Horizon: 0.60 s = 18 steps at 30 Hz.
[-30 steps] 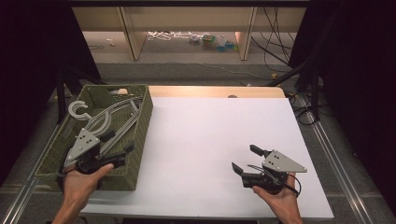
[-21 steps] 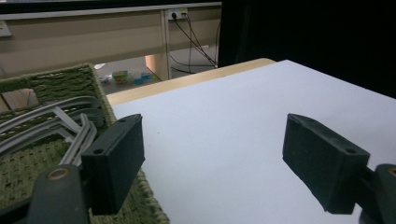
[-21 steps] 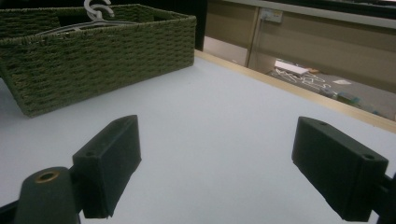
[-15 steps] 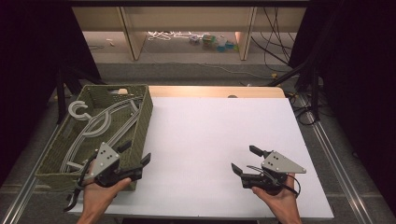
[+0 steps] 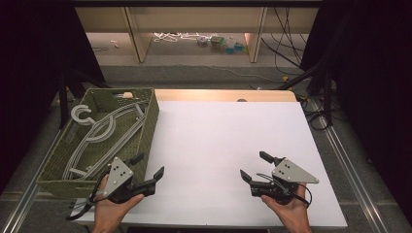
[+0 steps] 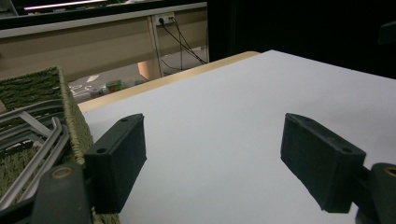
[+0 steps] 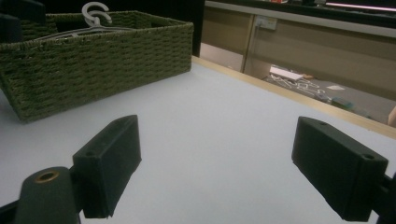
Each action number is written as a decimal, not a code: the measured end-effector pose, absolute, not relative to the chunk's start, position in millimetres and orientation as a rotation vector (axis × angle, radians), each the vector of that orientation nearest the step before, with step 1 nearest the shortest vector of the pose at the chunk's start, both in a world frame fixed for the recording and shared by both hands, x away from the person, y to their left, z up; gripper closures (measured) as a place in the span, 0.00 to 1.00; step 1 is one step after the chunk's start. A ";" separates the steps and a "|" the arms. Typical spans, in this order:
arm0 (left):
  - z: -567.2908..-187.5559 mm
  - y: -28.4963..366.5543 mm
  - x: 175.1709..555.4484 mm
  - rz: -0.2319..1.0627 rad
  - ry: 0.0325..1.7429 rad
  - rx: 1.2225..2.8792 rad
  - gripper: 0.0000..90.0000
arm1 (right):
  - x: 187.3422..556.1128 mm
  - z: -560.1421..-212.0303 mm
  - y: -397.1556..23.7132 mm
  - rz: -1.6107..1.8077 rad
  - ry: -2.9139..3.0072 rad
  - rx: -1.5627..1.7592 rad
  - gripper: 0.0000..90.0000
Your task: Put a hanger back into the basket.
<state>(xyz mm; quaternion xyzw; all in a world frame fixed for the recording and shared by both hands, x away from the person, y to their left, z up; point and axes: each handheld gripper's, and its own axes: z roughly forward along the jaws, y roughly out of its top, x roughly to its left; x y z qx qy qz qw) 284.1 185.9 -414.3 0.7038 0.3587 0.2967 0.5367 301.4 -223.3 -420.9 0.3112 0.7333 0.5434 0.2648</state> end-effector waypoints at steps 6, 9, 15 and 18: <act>-416.8 182.9 281.1 0.692 0.860 1.680 0.25 | 298.9 -421.5 -224.2 1.466 1.957 0.840 0.18; -418.8 181.5 281.1 0.698 0.859 1.690 0.25 | 298.0 -421.8 -224.7 1.472 1.960 0.838 0.18; -418.9 182.2 282.0 0.701 0.862 1.692 0.25 | 297.0 -423.2 -224.0 1.484 1.946 0.830 0.18; -418.1 182.2 281.1 0.692 0.871 1.679 0.25 | 297.5 -423.6 -224.0 1.488 1.945 0.827 0.18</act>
